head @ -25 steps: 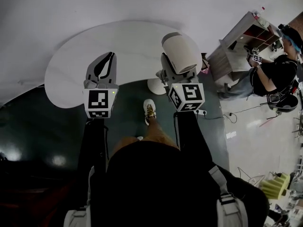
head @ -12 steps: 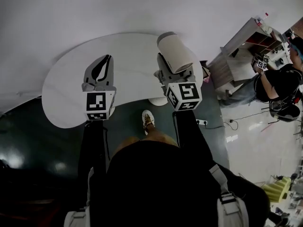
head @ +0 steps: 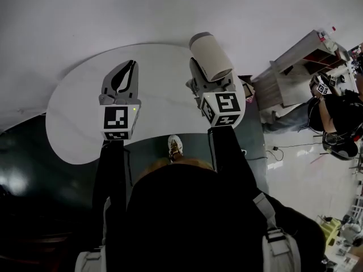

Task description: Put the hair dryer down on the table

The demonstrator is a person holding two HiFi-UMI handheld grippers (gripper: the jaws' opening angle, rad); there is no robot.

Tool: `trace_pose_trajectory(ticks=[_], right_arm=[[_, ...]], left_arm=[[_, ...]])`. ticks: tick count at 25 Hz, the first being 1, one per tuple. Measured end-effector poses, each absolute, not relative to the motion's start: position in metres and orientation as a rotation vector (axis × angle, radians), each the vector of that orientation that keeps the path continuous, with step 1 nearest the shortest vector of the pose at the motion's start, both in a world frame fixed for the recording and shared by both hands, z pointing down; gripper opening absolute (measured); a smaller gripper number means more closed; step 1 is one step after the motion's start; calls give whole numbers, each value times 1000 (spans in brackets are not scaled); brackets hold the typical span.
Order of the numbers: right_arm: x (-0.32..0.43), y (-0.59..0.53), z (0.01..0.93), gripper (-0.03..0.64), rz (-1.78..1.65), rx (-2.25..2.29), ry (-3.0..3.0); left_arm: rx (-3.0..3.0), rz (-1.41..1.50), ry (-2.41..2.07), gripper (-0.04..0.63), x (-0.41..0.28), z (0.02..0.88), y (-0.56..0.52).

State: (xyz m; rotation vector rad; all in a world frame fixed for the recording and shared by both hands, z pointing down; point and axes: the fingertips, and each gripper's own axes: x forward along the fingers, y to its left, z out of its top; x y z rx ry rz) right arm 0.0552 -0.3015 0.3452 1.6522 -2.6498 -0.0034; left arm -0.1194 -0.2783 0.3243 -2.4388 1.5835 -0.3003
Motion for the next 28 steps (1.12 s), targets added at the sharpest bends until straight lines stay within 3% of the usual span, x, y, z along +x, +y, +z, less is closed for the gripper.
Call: trace_pose_trajectory(ticks=[12,28], right_arm=[[53,-382,376,204,21,1502,-2642],[45,-403,402,206,95,1456,-2611]], left_arm=[[-2432,-339,1658,28,-113,341,-349],[-2473,-351,1643,26,-106,354,-368]])
